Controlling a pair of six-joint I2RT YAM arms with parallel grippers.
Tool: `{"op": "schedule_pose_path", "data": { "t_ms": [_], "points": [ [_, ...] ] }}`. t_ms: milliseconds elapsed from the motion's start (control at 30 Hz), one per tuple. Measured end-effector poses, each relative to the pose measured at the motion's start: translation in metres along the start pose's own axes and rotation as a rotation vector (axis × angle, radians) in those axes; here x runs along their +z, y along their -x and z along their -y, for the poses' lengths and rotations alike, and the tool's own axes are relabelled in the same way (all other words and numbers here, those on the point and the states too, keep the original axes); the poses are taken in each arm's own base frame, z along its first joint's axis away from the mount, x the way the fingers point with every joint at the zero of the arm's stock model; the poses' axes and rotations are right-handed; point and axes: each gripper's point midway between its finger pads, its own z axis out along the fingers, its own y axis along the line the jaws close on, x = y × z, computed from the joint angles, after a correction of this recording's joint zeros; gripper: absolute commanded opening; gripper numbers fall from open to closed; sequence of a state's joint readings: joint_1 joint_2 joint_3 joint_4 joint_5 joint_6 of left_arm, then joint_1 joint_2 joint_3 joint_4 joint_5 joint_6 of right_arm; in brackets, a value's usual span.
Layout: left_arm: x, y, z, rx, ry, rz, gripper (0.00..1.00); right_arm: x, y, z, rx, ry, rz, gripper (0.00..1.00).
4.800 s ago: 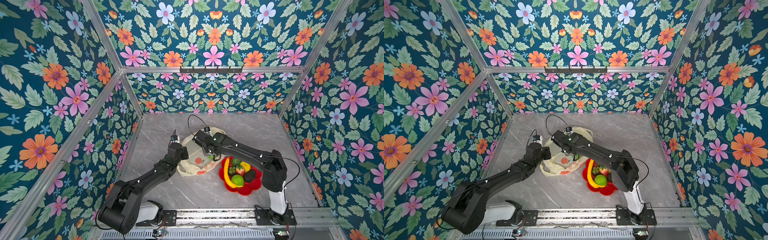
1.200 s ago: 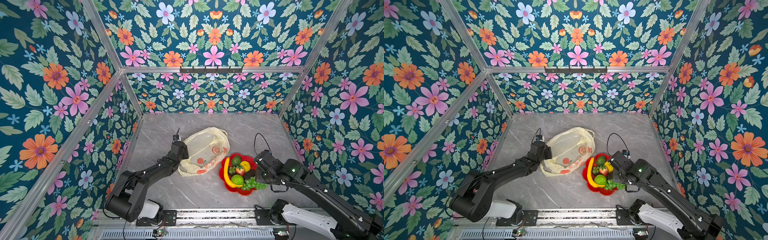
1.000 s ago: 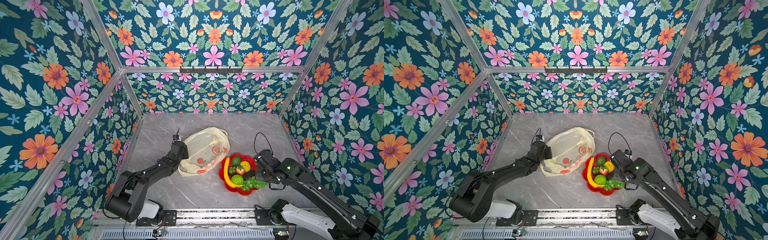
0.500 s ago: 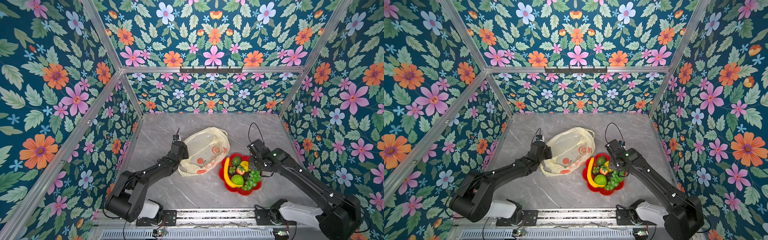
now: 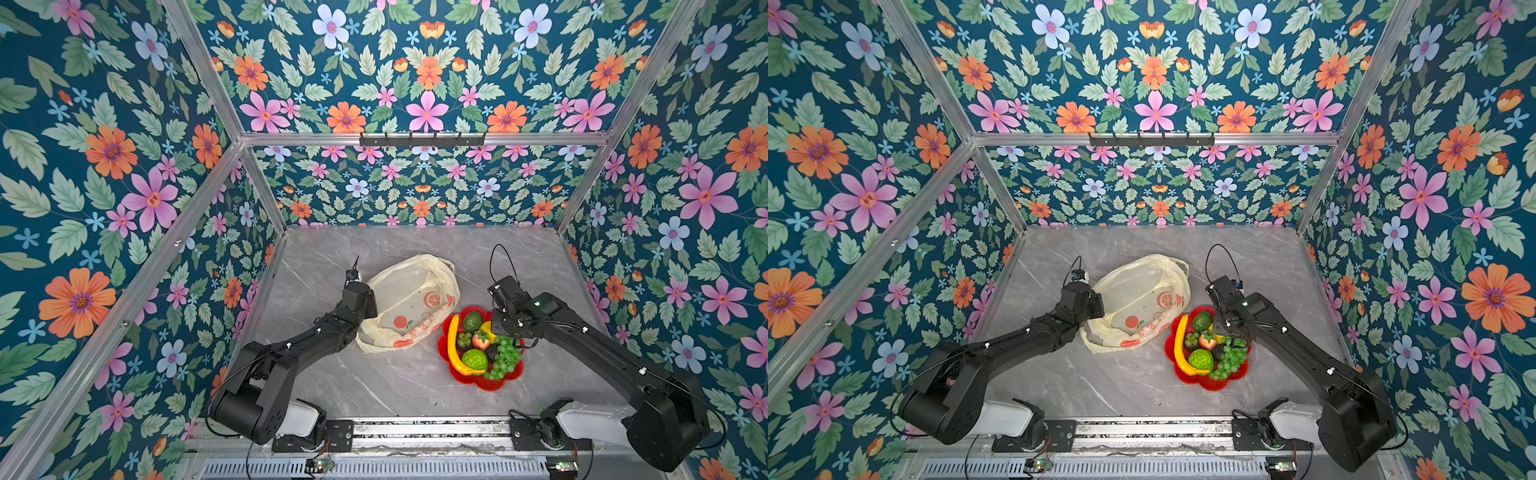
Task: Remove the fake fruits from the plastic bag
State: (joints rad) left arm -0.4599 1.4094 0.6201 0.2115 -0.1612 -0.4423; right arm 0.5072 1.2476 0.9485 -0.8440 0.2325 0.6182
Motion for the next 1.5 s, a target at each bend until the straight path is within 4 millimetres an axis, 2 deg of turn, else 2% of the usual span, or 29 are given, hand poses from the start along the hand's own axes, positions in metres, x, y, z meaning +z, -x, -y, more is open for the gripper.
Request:
{"op": "schedule_pose_path", "data": {
  "t_ms": [367, 467, 567, 667, 800, 933, 1100, 1267, 1500],
  "points": [
    [0.000, 0.001, 0.000, 0.001, 0.000, 0.001, 0.00, -0.008, 0.005, 0.001, 0.010, 0.015, 0.039, 0.67],
    [0.006, 0.004, 0.003, 0.006, 0.003, -0.008, 0.00, -0.015, 0.009, 0.002, 0.020, 0.029, 0.066, 0.75],
    [0.018, 0.019, 0.016, 0.025, 0.001, -0.027, 0.00, -0.022, 0.014, 0.008, 0.045, 0.038, 0.094, 0.77],
    [0.029, 0.045, 0.036, 0.055, -0.025, -0.020, 0.00, -0.027, 0.020, 0.019, 0.102, 0.053, 0.123, 0.78],
    [0.051, 0.078, 0.062, 0.108, -0.054, -0.009, 0.00, -0.030, 0.020, 0.038, 0.198, 0.088, 0.143, 0.83],
    [0.082, 0.108, 0.094, 0.158, -0.113, 0.003, 0.00, -0.036, 0.017, 0.053, 0.274, 0.128, 0.178, 0.91],
    [0.124, 0.129, 0.127, 0.212, -0.174, 0.004, 0.00, -0.035, 0.007, 0.070, 0.370, 0.139, 0.206, 0.92],
    [0.163, 0.144, 0.150, 0.265, -0.207, 0.006, 0.00, -0.028, -0.008, 0.072, 0.437, 0.164, 0.192, 0.93],
    [0.194, 0.156, 0.167, 0.334, -0.224, 0.022, 0.24, -0.023, -0.016, 0.075, 0.507, 0.178, 0.200, 0.93]
  ]
}}
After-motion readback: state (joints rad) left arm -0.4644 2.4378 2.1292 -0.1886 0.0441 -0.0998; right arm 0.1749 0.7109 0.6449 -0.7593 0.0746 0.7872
